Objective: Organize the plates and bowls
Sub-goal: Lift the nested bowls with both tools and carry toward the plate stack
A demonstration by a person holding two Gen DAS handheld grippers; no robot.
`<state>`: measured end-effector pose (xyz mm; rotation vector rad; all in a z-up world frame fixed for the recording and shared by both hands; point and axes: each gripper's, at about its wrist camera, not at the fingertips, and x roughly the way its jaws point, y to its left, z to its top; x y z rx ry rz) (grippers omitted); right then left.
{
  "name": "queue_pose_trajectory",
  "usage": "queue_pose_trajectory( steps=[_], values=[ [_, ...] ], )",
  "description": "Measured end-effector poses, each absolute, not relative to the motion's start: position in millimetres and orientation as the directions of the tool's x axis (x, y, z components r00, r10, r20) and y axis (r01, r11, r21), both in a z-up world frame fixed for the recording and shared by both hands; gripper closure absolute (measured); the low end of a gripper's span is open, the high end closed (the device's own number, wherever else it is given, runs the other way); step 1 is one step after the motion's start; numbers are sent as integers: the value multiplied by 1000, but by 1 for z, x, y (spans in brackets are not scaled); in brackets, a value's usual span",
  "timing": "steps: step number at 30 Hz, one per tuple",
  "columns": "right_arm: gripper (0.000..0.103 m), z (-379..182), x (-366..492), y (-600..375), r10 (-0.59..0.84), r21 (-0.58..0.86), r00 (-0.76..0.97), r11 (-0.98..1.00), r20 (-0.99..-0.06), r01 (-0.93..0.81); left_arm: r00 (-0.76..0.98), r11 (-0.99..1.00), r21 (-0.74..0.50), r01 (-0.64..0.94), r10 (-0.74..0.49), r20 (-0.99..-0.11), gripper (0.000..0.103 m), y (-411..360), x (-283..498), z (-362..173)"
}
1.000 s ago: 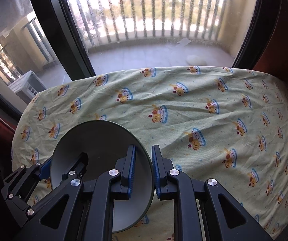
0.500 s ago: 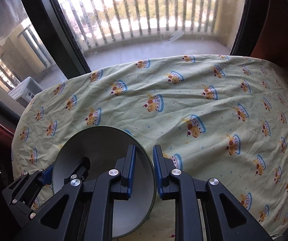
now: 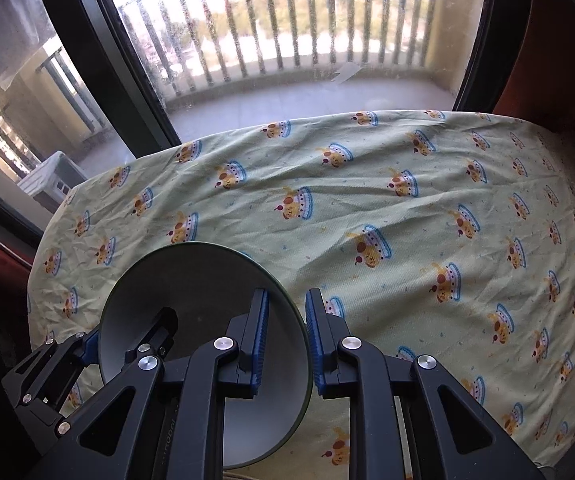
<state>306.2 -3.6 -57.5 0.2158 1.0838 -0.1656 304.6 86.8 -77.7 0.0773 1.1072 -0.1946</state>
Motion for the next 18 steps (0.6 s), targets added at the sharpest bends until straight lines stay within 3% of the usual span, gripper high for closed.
queue_pose_trajectory(
  steps=[18],
  values=[
    [80, 19, 228, -67, 16, 107, 543, 985, -840, 136, 529, 995, -43, 93, -86, -844, 72, 26, 221, -8]
  ],
)
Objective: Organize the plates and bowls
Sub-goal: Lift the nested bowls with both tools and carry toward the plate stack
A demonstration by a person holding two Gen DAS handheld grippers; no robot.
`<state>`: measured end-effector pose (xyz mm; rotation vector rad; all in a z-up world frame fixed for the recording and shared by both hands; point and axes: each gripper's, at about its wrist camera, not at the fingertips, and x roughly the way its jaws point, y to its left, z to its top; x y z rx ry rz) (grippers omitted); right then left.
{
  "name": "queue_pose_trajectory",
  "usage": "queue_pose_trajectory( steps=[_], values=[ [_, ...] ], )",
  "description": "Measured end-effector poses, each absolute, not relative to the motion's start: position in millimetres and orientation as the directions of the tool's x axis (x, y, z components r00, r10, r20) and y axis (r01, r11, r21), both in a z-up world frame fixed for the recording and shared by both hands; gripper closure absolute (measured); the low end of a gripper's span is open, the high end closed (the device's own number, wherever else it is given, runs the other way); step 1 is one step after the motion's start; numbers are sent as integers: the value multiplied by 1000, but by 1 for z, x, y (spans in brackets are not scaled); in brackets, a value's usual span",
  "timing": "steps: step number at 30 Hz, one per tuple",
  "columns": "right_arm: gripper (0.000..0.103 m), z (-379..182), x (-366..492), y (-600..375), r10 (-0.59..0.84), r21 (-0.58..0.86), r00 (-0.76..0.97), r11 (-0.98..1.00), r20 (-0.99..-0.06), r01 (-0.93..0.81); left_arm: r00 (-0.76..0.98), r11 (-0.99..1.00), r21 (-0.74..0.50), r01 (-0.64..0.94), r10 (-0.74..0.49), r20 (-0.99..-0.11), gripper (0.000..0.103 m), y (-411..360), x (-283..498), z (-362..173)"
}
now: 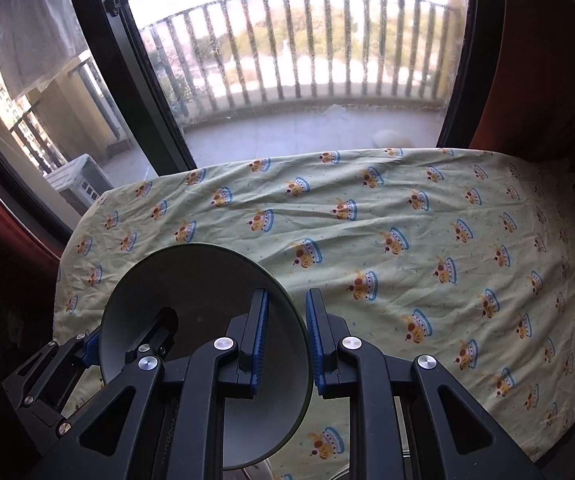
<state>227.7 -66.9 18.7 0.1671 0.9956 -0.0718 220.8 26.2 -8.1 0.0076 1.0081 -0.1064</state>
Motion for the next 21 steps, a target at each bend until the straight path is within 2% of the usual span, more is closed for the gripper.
queue_pose_trajectory(
  steps=[11, 21],
  values=[
    [80, 42, 173, -110, 44, 116, 580, 989, -814, 89, 560, 998, -33, 61, -62, -826, 71, -13, 164, 11],
    [80, 40, 125, -141, 58, 114, 581, 992, -812, 60, 566, 998, -28, 48, -50, -823, 71, -40, 120, 7]
  ],
)
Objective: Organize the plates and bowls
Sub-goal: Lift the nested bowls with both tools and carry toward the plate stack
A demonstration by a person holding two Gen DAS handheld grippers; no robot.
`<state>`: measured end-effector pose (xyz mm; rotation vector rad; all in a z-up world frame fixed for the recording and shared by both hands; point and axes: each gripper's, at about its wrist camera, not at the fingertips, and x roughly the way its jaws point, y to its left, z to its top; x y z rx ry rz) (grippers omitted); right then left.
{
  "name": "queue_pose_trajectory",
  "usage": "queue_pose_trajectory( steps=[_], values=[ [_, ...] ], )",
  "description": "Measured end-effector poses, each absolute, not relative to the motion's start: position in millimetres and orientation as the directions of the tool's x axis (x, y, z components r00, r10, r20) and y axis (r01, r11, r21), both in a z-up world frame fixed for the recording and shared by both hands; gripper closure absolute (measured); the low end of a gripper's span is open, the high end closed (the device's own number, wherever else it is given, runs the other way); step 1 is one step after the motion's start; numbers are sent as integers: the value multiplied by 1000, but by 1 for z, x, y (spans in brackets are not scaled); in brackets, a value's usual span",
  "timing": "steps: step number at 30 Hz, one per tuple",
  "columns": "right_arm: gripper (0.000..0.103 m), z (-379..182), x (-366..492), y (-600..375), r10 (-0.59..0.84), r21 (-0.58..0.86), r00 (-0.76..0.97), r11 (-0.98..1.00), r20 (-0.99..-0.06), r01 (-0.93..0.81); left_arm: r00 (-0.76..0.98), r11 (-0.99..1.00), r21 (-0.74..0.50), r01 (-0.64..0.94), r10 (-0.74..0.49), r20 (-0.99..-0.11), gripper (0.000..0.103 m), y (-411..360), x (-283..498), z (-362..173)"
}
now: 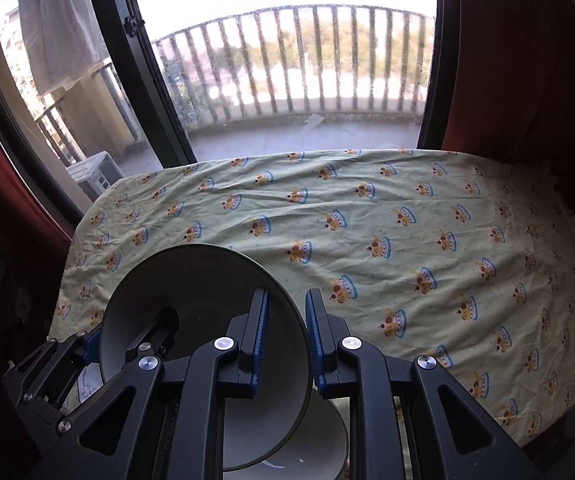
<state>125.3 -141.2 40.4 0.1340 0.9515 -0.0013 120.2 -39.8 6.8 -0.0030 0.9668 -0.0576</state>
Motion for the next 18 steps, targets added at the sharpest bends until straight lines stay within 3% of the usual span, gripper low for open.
queue_pose_trajectory(
  steps=[18],
  values=[
    [81, 6, 82, -159, 66, 81, 519, 997, -852, 6, 507, 1000, -23, 19, -29, -862, 71, -57, 79, -31]
  ],
)
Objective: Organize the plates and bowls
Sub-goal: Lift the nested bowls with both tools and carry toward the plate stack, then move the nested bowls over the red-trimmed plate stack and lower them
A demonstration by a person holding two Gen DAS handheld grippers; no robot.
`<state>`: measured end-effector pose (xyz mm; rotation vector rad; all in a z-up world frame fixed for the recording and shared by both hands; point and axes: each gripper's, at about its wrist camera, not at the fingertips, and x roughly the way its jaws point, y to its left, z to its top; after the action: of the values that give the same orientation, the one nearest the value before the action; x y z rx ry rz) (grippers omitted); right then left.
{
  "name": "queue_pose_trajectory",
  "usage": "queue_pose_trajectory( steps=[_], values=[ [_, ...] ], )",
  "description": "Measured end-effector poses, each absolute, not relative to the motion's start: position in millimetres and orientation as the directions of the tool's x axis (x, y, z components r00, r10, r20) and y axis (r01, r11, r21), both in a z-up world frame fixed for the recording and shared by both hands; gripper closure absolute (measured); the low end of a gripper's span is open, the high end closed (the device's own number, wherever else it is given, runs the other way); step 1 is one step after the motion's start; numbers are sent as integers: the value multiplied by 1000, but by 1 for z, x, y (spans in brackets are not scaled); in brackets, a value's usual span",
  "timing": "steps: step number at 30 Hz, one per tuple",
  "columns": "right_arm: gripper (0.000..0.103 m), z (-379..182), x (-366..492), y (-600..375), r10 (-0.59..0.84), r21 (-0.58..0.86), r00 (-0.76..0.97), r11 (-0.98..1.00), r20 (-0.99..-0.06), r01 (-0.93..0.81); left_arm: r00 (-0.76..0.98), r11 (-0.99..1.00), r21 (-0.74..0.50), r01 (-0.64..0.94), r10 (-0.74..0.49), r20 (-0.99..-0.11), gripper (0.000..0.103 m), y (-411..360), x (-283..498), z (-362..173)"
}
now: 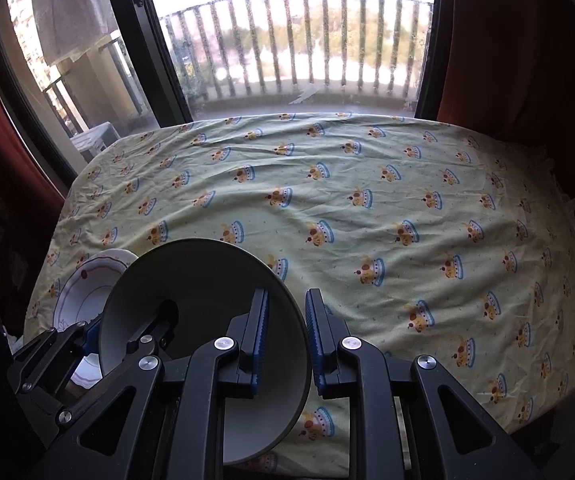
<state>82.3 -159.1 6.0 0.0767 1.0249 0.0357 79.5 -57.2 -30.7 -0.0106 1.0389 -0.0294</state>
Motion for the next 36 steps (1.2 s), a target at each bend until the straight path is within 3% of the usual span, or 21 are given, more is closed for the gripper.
queue_pose_trajectory(
  steps=[25, 29, 31, 33, 36],
  values=[
    [81, -42, 90, -157, 97, 88, 455, 995, -885, -41, 415, 1000, 1, -22, 10, -910, 72, -55, 84, -75],
    [78, -41, 88, -157, 108, 98, 461, 994, -881, -46, 412, 1000, -25, -16, -16, -911, 66, -55, 83, -75],
    [75, -42, 87, -159, 130, 121, 454, 991, -881, -49, 404, 999, -44, -16, -34, -914, 60, -54, 82, -75],
    [62, -43, 87, -161, 132, 126, 442, 991, -887, -43, 395, 998, -64, -16, -53, -917, 42, -52, 80, -76],
    [45, -43, 84, -166, 132, 137, 438, 990, -889, -21, 384, 996, -90, -2, -82, -919, 36, -51, 79, -76]
  ],
)
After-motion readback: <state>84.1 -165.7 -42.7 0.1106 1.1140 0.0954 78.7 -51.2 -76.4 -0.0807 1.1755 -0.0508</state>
